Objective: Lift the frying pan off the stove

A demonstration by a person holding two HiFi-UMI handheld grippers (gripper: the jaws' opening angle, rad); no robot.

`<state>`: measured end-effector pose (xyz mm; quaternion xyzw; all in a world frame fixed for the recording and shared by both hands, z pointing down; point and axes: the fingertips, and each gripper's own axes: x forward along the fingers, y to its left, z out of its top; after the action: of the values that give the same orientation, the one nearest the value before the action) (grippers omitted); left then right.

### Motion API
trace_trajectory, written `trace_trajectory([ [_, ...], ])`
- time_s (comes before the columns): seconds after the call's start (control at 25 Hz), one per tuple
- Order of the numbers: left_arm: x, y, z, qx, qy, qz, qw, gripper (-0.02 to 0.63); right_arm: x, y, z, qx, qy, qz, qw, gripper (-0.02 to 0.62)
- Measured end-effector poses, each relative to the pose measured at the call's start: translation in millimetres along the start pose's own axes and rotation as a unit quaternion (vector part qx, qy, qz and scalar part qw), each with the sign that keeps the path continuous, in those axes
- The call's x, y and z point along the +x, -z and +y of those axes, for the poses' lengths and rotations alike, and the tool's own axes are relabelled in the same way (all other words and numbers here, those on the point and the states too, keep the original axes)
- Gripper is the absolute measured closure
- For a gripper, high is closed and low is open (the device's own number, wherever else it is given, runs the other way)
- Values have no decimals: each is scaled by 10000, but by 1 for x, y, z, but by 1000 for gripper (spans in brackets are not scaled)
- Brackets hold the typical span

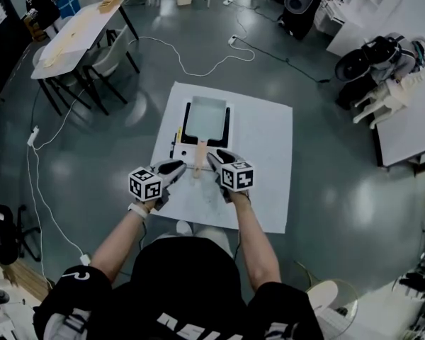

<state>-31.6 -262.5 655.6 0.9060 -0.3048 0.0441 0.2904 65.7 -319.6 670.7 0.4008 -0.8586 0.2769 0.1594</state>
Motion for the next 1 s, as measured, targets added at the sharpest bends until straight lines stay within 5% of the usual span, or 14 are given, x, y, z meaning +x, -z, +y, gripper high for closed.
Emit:
trace_trajectory([
  [0.4,45,49,24,-926,295,616,9934,393,46,32,-16,1145,-588,504,9904,331],
  [1.0,92,74,37,-2084,812,826,9712,379,117,55,-33,2477,-1628,1069,9491,301],
])
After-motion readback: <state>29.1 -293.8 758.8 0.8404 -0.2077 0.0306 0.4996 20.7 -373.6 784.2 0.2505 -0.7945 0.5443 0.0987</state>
